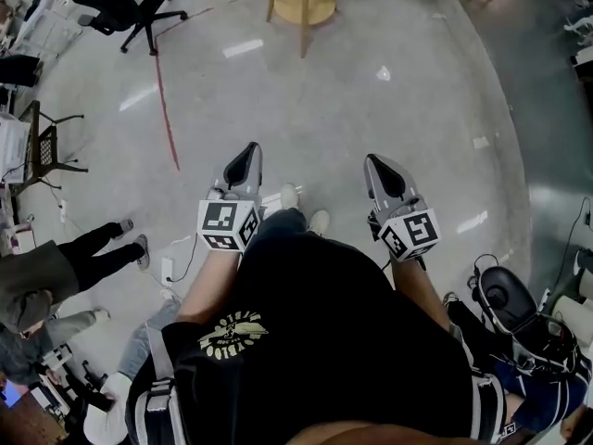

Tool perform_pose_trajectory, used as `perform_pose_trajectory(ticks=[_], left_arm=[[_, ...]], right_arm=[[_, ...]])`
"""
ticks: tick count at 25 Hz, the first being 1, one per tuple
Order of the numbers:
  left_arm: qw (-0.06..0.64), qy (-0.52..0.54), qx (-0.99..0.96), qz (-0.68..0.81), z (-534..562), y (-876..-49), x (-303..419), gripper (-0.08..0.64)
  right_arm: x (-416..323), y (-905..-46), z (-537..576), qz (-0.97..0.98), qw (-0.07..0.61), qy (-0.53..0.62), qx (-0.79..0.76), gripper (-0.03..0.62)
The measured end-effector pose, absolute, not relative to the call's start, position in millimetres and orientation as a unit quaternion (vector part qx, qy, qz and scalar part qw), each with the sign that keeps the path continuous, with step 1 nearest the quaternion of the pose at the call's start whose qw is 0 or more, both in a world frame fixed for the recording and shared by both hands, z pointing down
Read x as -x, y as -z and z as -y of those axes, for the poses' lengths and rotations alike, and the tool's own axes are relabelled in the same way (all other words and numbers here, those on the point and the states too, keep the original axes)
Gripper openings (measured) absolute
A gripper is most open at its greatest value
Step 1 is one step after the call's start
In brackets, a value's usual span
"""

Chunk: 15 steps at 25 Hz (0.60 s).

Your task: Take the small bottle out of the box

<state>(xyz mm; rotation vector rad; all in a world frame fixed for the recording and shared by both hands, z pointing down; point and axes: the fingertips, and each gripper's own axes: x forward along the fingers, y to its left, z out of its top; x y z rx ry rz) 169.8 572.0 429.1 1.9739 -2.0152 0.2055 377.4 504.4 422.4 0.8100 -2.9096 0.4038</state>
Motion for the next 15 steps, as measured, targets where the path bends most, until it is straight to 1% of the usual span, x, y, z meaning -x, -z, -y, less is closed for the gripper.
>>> perform_pose_trajectory(ticks=[5,12,15], left_arm=[[0.167,-0.072,-0.688,0.703,-559,-438,-142,0.0],[0.12,-0.059,-0.717,0.685,-517,-405,-117,0.0],[0.113,-0.051,-0.724,0.678,-509,-398,-106,0.0]], right_arm=[[-351,-428,-493,0.951,0.052,-0.138,-0.271,0.0],[-306,-398,-478,0.957,0.051,-0.101,-0.269,0.0],[-289,-390,-475,0.958,0.054,-0.09,-0.268,0.0]])
